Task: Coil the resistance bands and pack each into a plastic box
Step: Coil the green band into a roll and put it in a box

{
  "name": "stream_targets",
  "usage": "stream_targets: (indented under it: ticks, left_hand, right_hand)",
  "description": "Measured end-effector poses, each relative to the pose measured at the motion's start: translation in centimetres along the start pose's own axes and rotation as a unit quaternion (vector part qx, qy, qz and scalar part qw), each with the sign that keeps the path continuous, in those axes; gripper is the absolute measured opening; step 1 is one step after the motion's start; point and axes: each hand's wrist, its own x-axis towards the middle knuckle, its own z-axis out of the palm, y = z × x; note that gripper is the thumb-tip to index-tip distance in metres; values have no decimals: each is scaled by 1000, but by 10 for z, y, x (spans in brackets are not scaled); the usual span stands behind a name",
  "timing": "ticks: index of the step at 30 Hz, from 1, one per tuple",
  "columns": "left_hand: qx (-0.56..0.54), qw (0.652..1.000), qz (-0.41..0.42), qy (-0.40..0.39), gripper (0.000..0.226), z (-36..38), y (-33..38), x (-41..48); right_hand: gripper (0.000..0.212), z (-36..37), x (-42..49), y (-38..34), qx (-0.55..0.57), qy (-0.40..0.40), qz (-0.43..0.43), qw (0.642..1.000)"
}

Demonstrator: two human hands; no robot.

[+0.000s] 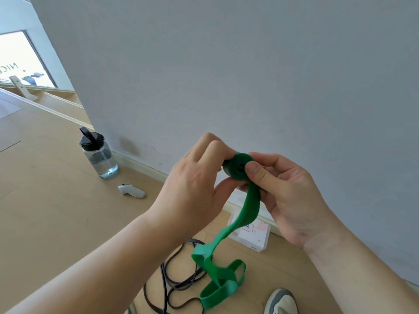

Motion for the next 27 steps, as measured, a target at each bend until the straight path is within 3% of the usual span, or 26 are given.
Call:
stream_targets:
  ticks: [6,11,14,16,21,27]
  left_hand:
    - [-47,998,-34,12,38,3,-3,-2]
    - [-85,987,-82,-106,36,1,-12,-5]
    - [-71,987,-54,-135,48,-4,-17,-7]
    - [-61,989,-28,-132,39,-5,-16,-7]
    - [10,995,-47,-86,32,0,-15,-10]
    - [49,997,-32,-56,32,-3,-11,-9]
  right_hand:
    - [34,1,0,1,-31,-2,-10,999]
    - [17,1,4,7,-193,39,-42,980]
    - [14,3,6,9,-226,17,-34,973]
    - [12,4,8,9,-222,8,-26,975]
    - [40,2,13,6,-124,-15,51,991]
    - [35,-4,17,2,-102,-70,86,989]
